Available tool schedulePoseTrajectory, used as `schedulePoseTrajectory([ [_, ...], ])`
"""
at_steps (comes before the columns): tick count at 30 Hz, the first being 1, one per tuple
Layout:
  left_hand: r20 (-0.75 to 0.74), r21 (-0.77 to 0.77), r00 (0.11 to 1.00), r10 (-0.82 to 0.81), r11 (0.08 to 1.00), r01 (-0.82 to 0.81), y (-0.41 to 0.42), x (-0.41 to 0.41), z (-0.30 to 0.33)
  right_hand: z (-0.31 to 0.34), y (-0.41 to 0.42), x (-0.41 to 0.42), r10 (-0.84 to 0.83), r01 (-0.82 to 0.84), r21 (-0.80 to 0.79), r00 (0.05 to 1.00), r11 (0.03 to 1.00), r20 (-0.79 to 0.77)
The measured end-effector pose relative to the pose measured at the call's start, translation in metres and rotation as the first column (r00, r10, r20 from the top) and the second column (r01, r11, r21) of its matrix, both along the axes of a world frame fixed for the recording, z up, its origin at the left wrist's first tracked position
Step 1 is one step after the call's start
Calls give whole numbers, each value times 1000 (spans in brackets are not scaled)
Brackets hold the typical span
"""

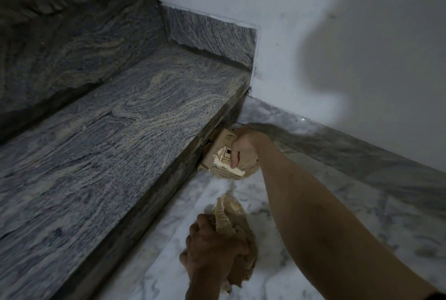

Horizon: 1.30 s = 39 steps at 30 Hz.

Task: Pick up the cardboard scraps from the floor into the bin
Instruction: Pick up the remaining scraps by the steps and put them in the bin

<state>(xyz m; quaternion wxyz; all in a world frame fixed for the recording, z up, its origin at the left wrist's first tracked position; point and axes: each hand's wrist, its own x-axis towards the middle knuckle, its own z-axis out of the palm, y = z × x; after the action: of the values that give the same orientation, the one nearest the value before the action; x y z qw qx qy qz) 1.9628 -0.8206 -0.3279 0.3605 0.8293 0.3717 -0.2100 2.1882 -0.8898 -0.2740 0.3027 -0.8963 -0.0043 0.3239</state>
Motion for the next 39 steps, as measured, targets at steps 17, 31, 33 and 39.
schedulePoseTrajectory([
  [17,1,49,1000,-11,999,11,-1,-1,0,-20,0,4,-68,79,188,996,979,-65],
  [31,98,-33,994,-44,998,47,3,-7,-2,-25,-83,-89,-476,529,691,829,492,-295],
  [33,129,-30,991,-47,998,51,3,-10,-2,-24,-110,-104,-512,545,726,802,418,-307],
  [39,205,79,972,-115,992,101,-8,-30,10,-7,-161,-176,-513,485,756,826,439,-233],
])
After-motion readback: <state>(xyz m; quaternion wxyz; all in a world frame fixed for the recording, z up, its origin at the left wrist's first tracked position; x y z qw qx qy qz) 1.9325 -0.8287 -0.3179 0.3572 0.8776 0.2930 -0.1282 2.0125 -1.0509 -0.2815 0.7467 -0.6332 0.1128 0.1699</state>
